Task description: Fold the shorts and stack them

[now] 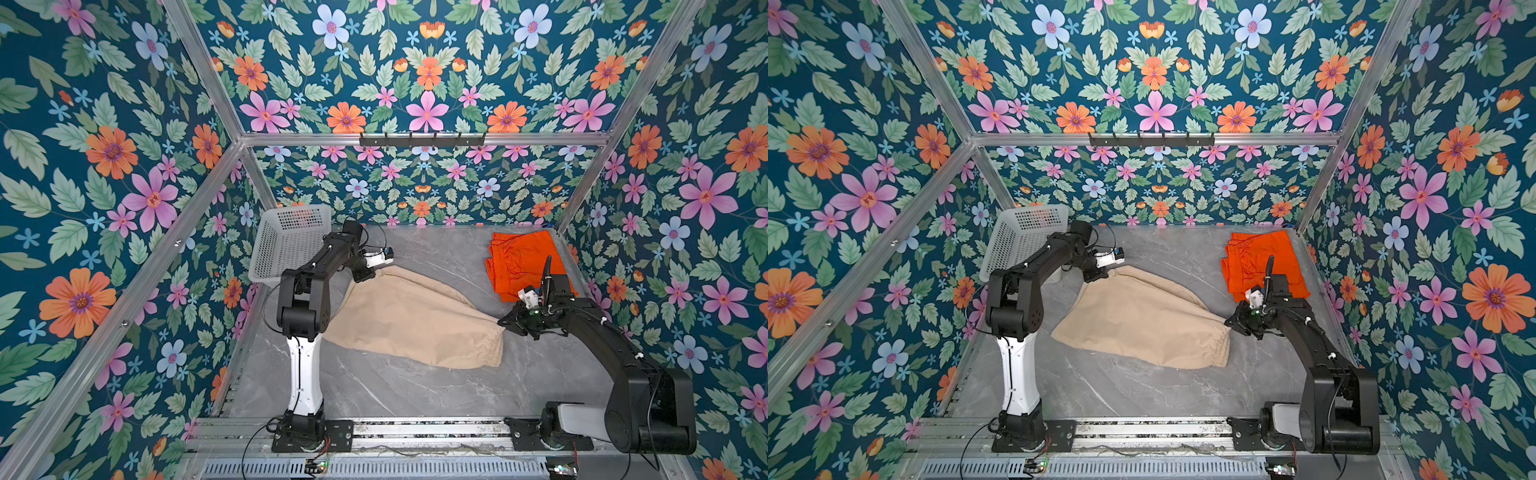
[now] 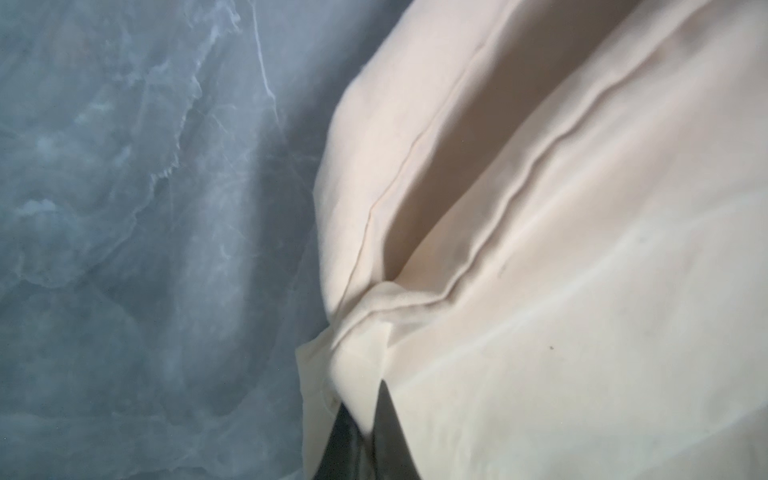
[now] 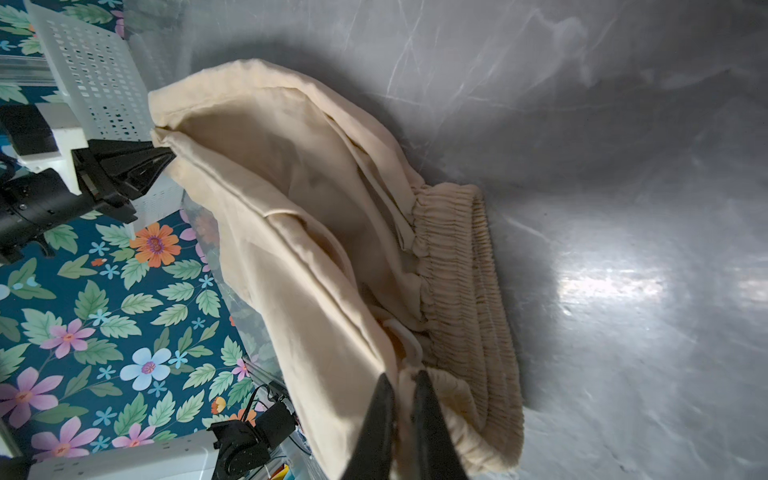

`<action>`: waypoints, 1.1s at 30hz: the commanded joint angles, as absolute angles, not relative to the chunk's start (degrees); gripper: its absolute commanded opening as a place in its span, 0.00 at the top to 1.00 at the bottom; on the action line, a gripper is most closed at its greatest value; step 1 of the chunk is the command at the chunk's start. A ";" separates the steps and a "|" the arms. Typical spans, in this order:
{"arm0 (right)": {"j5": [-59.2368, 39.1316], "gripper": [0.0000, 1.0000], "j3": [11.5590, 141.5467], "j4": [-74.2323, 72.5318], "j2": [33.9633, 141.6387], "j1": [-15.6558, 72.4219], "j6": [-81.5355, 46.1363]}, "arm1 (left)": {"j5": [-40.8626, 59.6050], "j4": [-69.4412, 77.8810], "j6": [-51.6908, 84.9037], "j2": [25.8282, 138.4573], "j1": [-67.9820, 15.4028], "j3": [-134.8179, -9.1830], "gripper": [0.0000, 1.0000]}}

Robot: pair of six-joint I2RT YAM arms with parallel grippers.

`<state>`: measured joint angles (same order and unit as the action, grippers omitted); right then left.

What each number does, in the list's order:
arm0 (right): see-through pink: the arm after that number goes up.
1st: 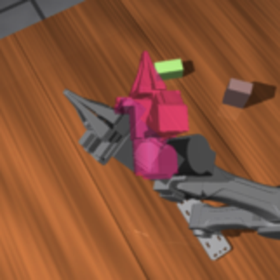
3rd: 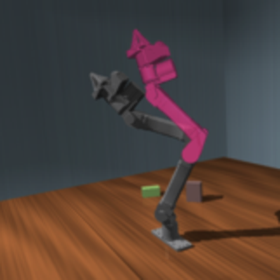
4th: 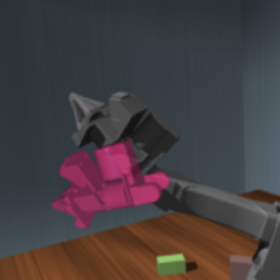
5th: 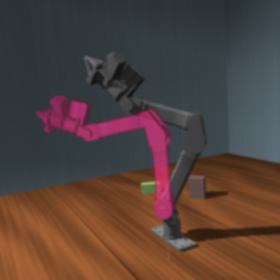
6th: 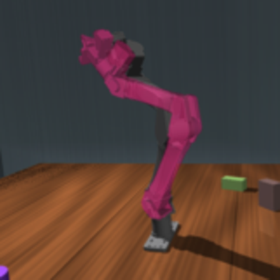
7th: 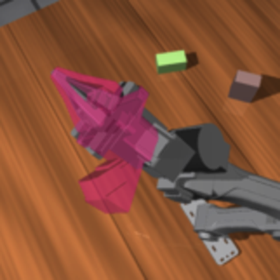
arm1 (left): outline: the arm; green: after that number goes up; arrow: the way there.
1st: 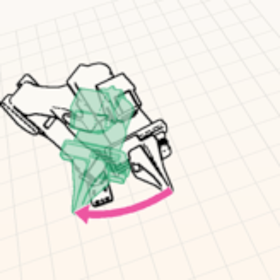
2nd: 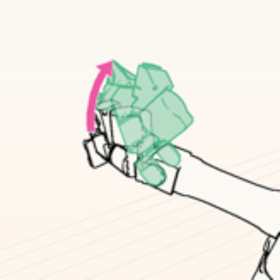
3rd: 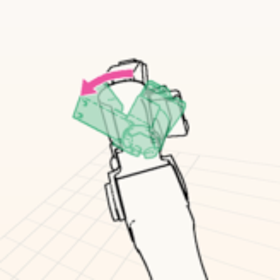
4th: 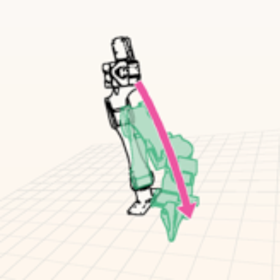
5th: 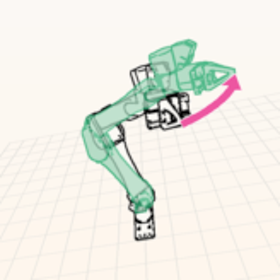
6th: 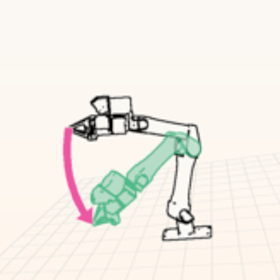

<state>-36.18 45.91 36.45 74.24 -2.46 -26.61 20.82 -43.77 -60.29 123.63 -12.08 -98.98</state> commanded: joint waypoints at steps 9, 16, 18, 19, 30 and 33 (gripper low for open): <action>-35.47 0.68 54.03 38.67 81.70 -2.46 -23.04 | 16.03 -40.60 -49.17 118.78 -11.43 -88.30 0.60; -25.61 0.36 58.78 45.05 77.24 -2.59 -20.04 | 18.63 -35.59 -38.96 110.97 -11.60 -89.79 0.44; -23.71 0.37 58.27 45.60 74.86 -2.49 -20.43 | 20.31 -34.80 -35.64 107.67 -12.67 -89.68 0.43; -24.45 0.39 57.61 45.08 73.75 -2.42 -20.99 | 20.76 -34.44 -34.66 106.19 -13.54 -89.37 0.43; -37.09 0.50 44.59 22.46 77.07 4.82 -32.46 | 28.09 -22.15 -27.41 94.86 -31.48 -76.14 0.46; -31.47 0.50 44.28 22.12 81.60 4.73 -33.05 | 28.74 -19.17 -26.94 94.58 -36.61 -74.35 0.46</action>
